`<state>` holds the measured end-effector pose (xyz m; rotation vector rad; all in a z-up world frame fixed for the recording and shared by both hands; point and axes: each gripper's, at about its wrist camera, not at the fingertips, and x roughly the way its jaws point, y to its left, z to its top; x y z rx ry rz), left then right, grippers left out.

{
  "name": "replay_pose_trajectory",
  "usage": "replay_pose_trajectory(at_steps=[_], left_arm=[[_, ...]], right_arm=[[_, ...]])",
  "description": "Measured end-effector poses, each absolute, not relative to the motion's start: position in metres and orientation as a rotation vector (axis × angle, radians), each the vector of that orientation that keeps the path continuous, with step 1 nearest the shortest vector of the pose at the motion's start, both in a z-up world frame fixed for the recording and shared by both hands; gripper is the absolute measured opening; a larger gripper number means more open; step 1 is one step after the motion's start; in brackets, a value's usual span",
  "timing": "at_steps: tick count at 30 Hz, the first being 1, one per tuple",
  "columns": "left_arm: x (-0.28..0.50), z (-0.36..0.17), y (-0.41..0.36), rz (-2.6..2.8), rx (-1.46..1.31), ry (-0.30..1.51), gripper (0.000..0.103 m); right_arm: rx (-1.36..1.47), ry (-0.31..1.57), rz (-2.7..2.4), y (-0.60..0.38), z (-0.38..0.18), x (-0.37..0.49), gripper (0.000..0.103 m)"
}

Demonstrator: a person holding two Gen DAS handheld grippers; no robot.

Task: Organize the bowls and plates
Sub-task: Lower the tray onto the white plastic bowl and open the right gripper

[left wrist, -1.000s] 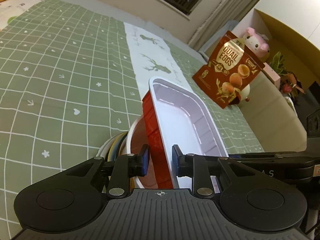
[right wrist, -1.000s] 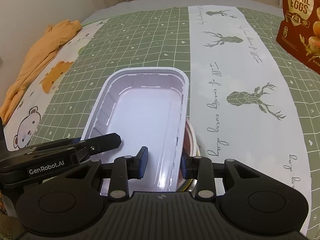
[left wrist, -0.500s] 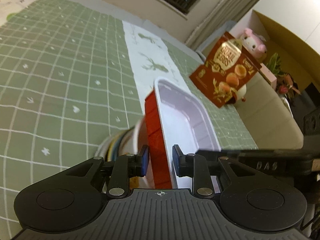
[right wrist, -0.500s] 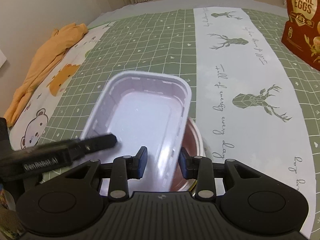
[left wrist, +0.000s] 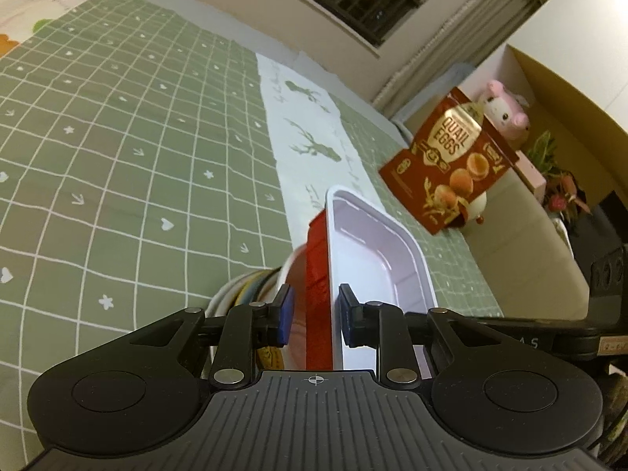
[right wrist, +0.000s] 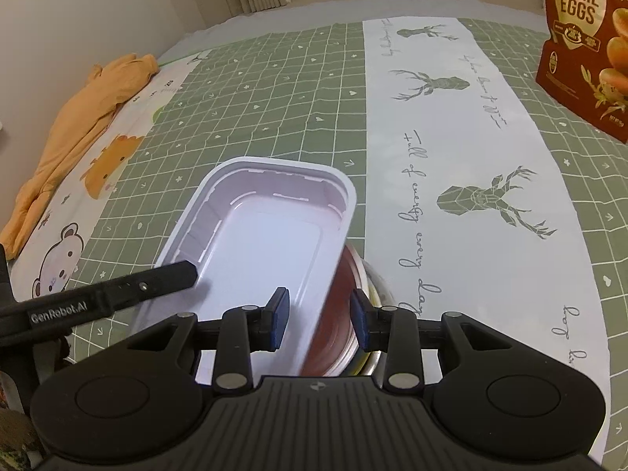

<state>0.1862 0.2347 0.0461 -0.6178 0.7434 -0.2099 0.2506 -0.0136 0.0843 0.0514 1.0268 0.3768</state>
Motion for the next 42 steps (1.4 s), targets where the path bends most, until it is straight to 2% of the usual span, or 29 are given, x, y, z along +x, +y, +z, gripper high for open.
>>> replay_pose_trajectory(at_steps=[11,42], left_arm=[[0.191,0.044,0.22,-0.252,-0.596,0.757,0.025],[0.181,0.051,0.245,-0.209,-0.663,0.712,0.025]], right_arm=[[0.039,1.013,0.373,-0.007,0.088,0.254,0.034],[0.044,0.987,0.344,-0.003,0.085,0.27,0.035]])
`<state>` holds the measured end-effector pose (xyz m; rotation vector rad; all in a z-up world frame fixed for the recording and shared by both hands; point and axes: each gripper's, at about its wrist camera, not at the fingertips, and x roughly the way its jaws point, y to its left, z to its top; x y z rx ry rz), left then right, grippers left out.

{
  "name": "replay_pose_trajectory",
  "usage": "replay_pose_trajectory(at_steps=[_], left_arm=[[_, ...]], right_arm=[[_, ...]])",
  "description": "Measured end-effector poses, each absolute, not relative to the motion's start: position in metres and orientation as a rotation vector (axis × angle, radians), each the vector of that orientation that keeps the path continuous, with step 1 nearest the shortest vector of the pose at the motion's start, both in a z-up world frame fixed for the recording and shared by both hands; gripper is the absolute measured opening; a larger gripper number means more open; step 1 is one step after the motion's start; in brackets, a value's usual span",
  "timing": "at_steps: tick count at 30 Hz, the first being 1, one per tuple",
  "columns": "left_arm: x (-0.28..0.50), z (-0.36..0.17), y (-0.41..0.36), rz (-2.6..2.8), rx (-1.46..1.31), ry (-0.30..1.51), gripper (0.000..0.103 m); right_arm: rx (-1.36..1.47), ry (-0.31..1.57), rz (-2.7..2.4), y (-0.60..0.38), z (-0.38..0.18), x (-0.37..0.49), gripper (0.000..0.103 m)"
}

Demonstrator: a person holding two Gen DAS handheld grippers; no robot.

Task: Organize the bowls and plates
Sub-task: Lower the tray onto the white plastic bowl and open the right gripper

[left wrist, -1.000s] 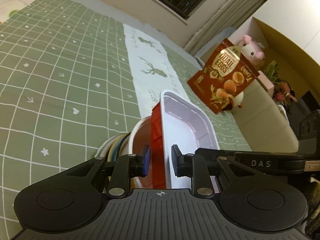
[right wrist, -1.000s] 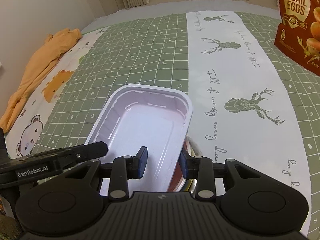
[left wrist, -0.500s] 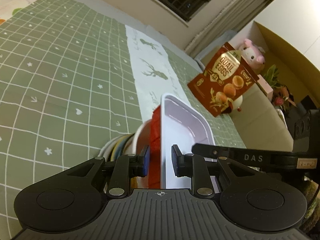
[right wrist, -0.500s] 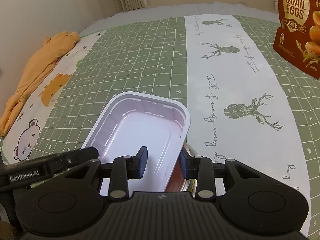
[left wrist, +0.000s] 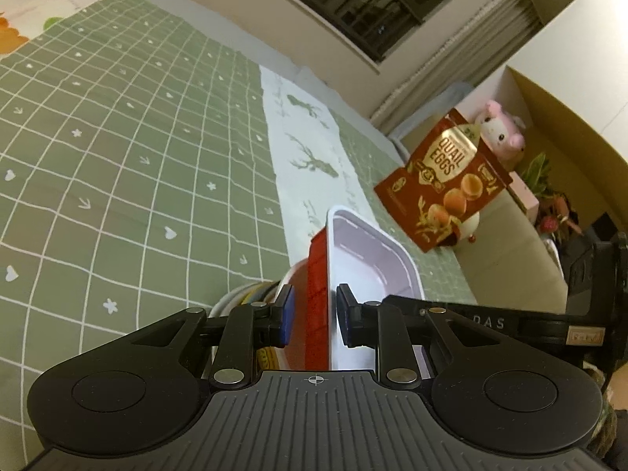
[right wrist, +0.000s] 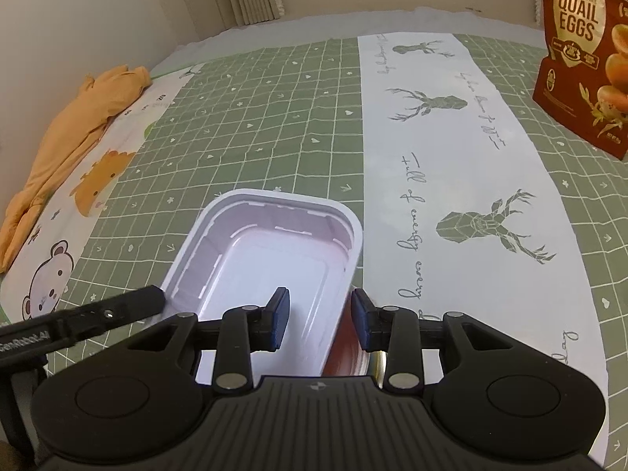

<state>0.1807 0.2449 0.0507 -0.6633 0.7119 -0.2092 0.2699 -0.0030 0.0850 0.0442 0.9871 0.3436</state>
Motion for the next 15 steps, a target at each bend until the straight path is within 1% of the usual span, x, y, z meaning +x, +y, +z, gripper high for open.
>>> replay_pose_trajectory(at_steps=[6,15], left_arm=[[0.184,0.048,0.226,-0.243,-0.611,0.745,0.024],[0.184,0.047,0.22,-0.252,-0.596,0.753,0.024]], right_arm=[[0.05,0.987,0.349,-0.003,0.083,0.27,0.035],[0.043,0.978,0.344,-0.001,0.083,0.272,0.035]])
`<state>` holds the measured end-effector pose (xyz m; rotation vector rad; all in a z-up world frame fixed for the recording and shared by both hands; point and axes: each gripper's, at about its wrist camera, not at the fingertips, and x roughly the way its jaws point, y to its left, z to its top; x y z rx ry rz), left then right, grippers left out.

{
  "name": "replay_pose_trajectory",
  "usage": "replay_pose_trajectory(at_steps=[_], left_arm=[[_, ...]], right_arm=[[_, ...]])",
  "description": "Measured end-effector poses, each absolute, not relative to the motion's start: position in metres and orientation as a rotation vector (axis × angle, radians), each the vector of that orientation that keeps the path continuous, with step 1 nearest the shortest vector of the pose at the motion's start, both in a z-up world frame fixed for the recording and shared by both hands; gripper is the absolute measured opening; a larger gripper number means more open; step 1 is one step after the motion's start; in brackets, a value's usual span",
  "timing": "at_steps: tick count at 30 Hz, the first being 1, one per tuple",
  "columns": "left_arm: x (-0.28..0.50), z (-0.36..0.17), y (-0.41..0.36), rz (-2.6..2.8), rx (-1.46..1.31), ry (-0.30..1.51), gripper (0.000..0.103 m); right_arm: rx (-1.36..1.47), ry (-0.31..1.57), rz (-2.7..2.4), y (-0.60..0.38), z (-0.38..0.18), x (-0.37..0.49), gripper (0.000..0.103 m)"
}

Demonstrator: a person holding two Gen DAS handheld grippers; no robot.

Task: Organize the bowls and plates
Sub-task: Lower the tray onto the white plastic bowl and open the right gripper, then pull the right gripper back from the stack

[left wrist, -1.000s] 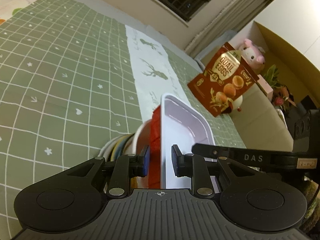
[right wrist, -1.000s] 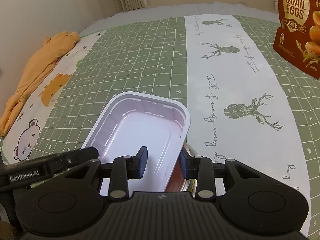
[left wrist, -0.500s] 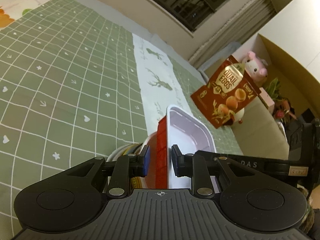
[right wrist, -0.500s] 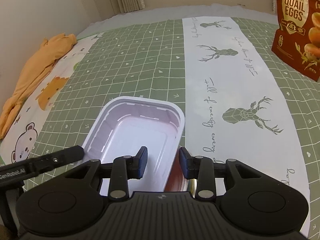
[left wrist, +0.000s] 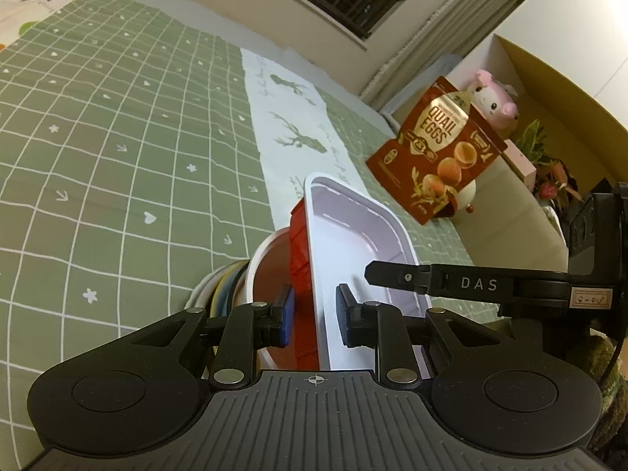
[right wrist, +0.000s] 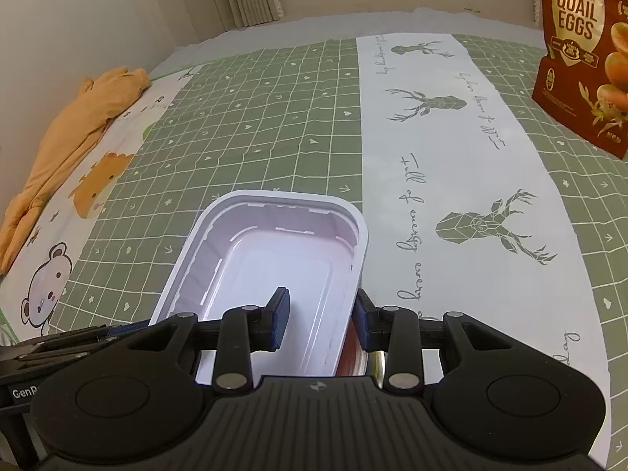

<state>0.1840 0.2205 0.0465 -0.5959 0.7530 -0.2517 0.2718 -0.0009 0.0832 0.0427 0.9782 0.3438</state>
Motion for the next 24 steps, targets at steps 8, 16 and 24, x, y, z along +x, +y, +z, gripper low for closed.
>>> replay_pose_trajectory(at_steps=[8,16,24], left_arm=[[0.181,0.054,0.222,-0.213,-0.585,0.732,0.025],[0.15,0.072,0.214,-0.15,-0.564,0.627,0.025],[0.09,0.068,0.187,-0.022,-0.483,0.519,0.025]], right_arm=[[0.045,0.972,0.346,-0.002,0.08,0.27,0.035],[0.046,0.872,0.344,-0.025,0.104,0.245,0.036],[0.075,0.673,0.386,-0.066,0.116,0.173,0.049]])
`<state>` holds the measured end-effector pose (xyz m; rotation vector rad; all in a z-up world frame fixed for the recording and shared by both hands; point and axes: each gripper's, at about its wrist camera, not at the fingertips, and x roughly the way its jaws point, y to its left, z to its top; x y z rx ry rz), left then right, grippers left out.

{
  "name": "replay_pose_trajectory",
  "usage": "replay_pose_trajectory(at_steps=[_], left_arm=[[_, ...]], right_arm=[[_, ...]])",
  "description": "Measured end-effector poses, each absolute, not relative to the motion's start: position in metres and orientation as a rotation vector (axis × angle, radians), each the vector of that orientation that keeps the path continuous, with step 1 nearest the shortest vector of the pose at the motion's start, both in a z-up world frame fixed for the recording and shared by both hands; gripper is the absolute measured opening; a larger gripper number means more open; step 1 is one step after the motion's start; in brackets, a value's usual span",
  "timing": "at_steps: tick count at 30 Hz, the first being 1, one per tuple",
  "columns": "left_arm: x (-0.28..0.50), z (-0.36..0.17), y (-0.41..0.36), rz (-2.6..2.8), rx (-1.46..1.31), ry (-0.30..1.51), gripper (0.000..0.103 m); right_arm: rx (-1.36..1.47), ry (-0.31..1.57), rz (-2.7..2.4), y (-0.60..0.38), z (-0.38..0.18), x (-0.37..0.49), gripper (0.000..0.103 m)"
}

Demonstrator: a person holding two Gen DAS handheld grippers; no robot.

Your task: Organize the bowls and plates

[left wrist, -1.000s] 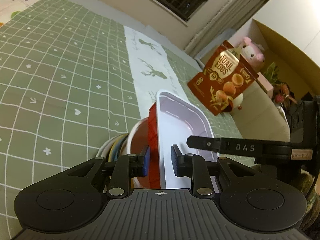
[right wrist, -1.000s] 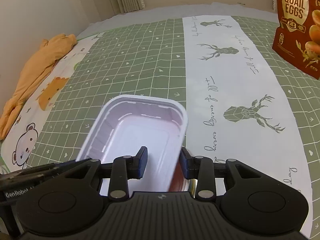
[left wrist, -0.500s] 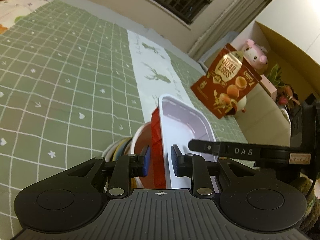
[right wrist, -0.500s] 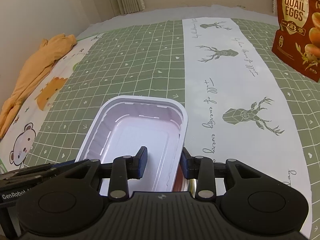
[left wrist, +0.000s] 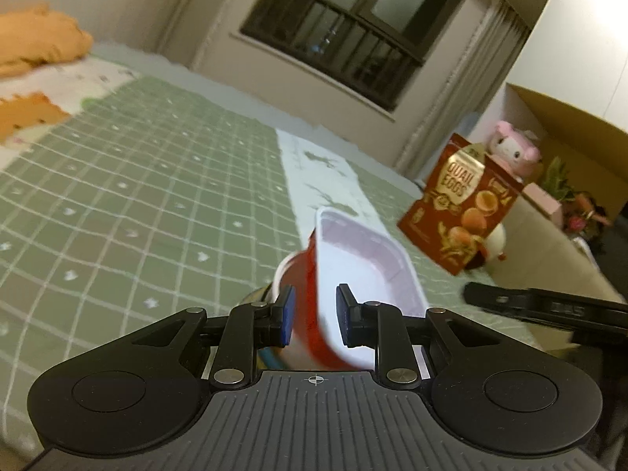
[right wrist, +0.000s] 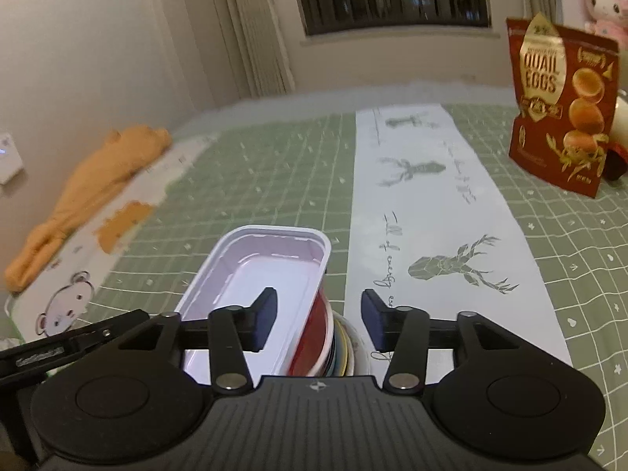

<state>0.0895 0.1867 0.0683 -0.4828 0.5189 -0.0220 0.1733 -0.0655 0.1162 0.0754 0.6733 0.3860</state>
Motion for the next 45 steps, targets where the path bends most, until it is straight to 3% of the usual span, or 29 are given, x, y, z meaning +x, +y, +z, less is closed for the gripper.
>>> replay_pose_trajectory(at_steps=[3,5,7,9,21,45], left_arm=[[0.065,0.057,0.165,-0.022,-0.438,0.521,0.024],[0.049,0.047,0.146,-0.03,-0.385,0.532,0.024],[0.036,0.039,0.128,-0.025,-0.341,0.537,0.022],[0.024,0.032,0.113,-0.02,-0.305,0.533,0.02],[-0.016,0.0,0.058,0.098,-0.152,0.518,0.017],[-0.022,-0.01,0.043,0.163,-0.075,0.584,0.017]], right_arm=[[0.077,0.593,0.399,-0.075,0.103,0.138,0.052],[0.102,0.546,0.411,-0.082,0.088,0.111,0.061],[0.141,0.512,0.423,-0.087,0.071,0.089,0.081],[0.17,0.477,0.442,-0.091,0.049,0.068,0.088],[0.04,0.478,0.246,-0.093,-0.021,0.007,0.09],[0.019,0.503,0.254,-0.094,-0.024,0.004,0.09]])
